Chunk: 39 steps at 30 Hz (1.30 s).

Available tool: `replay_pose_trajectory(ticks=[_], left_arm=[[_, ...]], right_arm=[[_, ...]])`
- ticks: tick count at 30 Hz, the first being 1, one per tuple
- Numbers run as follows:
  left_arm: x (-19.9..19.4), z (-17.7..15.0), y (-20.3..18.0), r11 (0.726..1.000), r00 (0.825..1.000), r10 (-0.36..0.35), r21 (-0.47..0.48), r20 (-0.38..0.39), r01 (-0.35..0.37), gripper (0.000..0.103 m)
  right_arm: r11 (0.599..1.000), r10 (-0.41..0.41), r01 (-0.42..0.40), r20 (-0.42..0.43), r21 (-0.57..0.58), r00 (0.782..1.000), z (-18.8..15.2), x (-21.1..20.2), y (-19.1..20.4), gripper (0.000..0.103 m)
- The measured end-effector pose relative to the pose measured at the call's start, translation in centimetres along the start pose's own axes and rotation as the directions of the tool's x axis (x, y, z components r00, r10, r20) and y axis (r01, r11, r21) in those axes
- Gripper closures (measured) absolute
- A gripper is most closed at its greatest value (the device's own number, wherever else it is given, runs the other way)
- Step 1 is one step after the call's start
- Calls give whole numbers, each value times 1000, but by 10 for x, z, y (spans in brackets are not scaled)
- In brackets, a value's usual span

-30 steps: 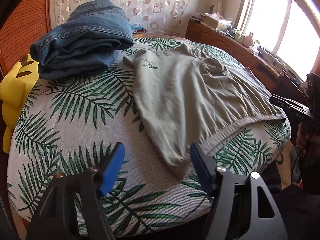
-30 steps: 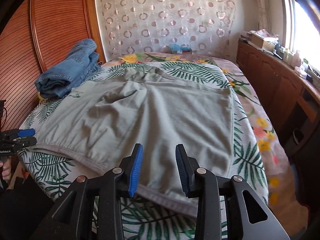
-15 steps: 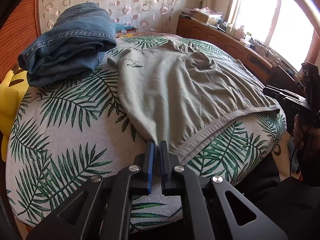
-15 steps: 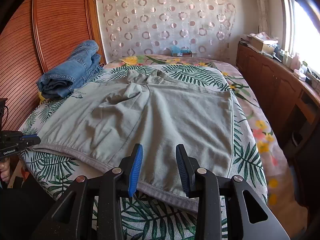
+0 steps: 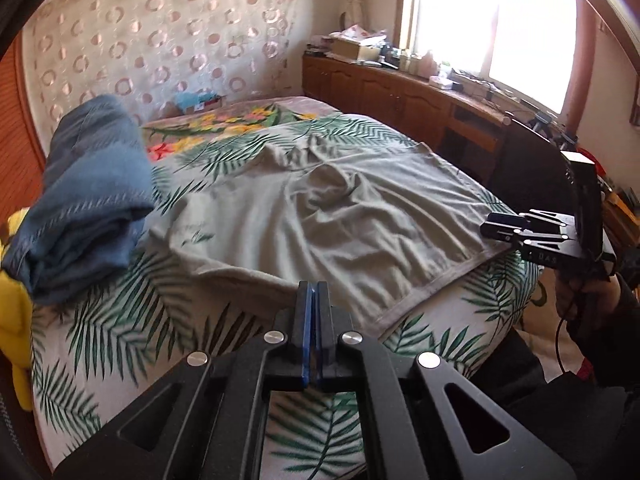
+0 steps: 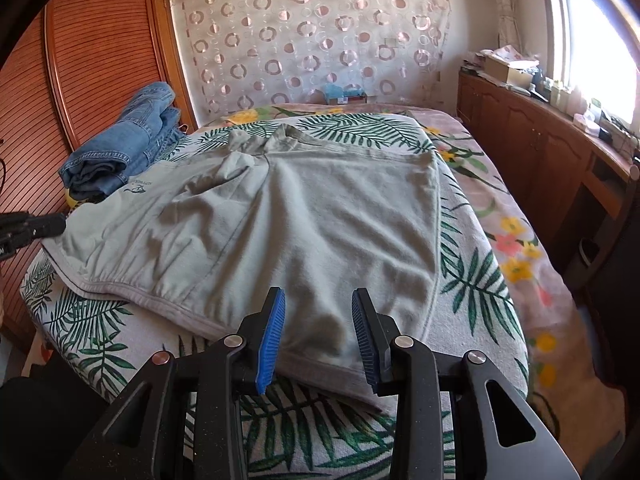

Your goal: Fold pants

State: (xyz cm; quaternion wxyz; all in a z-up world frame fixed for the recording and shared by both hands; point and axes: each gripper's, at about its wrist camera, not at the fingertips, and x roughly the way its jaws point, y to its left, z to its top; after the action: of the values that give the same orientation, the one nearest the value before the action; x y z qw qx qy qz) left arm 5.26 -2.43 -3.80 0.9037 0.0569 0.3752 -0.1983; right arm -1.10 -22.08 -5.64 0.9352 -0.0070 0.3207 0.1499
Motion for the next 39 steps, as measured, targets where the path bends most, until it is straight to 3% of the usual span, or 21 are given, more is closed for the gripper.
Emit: replay_pose_trajectory(ticks=[18,24,33,37,39], left_arm=[[39,89,-88,977,988,-154,147,7,152,102],[48,104,-110,968,981,-193,166,0,190,102],[53,102,-110,981,992,-129,149,14,126,100],[54,95,-99,988,996,-90,126,17,88,87],[54,90,-91,992,998,-64,113,26,61,75]], right_arm=[[997,-36,33,39,68,999,-13,-14,-20,67],[996,-43,39,48,81,998,-15,-18,-20,67],[996,-42,37,50,87,998,-19,-17,-20,67],[996,-33,28,52,81,998,-16,-16,-18,67],[997,-27,23,53,75,998,-15,-15,-14,67]])
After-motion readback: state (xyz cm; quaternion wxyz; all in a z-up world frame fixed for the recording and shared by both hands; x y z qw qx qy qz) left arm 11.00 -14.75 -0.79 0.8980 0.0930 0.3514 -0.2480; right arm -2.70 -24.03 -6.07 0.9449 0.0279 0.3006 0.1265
